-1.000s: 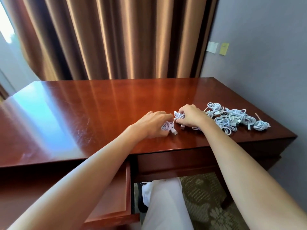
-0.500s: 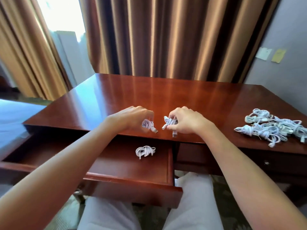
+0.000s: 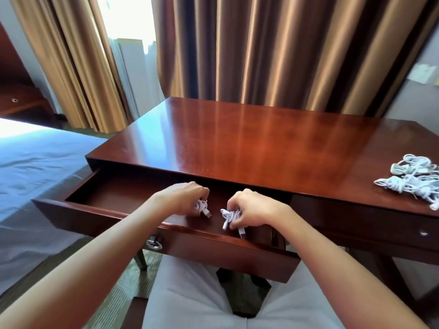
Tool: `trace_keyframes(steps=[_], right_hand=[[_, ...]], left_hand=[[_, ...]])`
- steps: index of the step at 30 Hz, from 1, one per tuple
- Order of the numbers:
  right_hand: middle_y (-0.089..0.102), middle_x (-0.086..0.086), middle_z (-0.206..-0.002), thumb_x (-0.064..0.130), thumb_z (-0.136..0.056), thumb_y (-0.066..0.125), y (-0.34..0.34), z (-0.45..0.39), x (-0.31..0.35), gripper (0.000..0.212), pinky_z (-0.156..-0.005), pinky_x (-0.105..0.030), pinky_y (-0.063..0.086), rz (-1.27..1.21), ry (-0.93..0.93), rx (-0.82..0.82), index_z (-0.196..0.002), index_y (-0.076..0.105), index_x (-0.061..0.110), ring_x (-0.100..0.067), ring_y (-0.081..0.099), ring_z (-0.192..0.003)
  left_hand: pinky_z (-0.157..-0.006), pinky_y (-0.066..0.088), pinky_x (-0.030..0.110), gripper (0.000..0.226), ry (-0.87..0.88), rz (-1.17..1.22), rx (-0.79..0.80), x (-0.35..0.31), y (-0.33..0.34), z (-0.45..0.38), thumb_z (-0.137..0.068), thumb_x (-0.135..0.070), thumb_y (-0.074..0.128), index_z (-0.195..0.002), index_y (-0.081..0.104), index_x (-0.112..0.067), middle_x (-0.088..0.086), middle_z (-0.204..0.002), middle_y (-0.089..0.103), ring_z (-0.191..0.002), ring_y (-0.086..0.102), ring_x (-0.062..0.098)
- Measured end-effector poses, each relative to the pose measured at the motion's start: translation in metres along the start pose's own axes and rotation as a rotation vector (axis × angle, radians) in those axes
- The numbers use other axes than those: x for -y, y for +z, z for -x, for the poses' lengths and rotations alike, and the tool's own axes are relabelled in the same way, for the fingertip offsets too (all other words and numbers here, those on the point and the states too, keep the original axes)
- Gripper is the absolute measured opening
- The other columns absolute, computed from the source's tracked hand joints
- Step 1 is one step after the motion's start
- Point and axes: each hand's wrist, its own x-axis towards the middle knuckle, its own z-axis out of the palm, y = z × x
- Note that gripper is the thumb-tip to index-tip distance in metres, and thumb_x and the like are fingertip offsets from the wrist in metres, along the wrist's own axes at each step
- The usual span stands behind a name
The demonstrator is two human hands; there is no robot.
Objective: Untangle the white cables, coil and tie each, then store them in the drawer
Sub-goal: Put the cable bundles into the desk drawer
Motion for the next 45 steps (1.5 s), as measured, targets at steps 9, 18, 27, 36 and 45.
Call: trace_keyframes(steps=[9, 18, 27, 36, 45], right_hand=[[0.060, -0.003, -0.116, 0.025, -0.076, 0.086, 0.011, -0.002, -0.002, 0.052, -0.074, -0.030, 0.037, 0.203, 0.038, -0.018, -0.123, 0.065, 0.020, -0.025, 0.062, -0.110], [0.066, 0.007, -0.113, 0.041, -0.079, 0.082, -0.023, 0.013, -0.022, 0.038, -0.076, -0.028, 0.039, 0.076, 0.060, -0.121, -0.112, 0.068, 0.028, -0.018, 0.064, -0.105], [0.067, 0.007, -0.105, 0.039, -0.084, 0.077, -0.078, 0.095, -0.129, 0.024, -0.081, -0.032, 0.046, 0.035, 0.354, -0.326, -0.106, 0.070, 0.031, -0.019, 0.064, -0.104], [0.066, 0.001, -0.118, 0.036, -0.080, 0.081, -0.100, 0.185, -0.244, 0.040, -0.092, -0.040, 0.052, 0.073, 0.669, -0.425, -0.115, 0.066, 0.025, -0.021, 0.062, -0.111], [0.049, -0.004, -0.134, 0.043, -0.082, 0.079, -0.091, 0.196, -0.311, 0.057, -0.096, -0.045, 0.049, -0.005, 0.764, -0.428, -0.131, 0.060, 0.019, -0.026, 0.051, -0.126]], left_hand=[[-0.065, 0.044, 0.034, 0.042, 0.053, -0.101, -0.072, -0.007, 0.011, -0.011, -0.078, -0.047, 0.076, -0.104, 0.056, -0.021, 0.000, -0.102, 0.064, -0.091, 0.063, 0.026], [-0.071, 0.052, 0.038, 0.020, 0.116, -0.043, -0.152, -0.034, -0.028, -0.022, -0.089, -0.039, 0.067, -0.098, 0.061, -0.023, 0.000, -0.096, 0.065, -0.090, 0.064, 0.028], [-0.075, 0.049, 0.037, 0.018, 0.365, -0.071, -0.240, -0.156, -0.088, -0.095, -0.093, -0.038, 0.059, -0.105, 0.055, -0.026, 0.000, -0.112, 0.062, -0.101, 0.063, 0.028], [-0.088, 0.046, 0.042, 0.046, 0.599, -0.072, -0.314, -0.299, -0.093, -0.173, -0.096, -0.041, 0.057, -0.134, 0.045, -0.017, 0.006, -0.129, 0.052, -0.119, 0.054, 0.030], [-0.090, 0.045, 0.047, 0.053, 0.618, -0.030, -0.266, -0.370, -0.082, -0.223, -0.093, -0.039, 0.062, -0.136, 0.043, -0.015, 0.011, -0.135, 0.048, -0.119, 0.053, 0.034]])
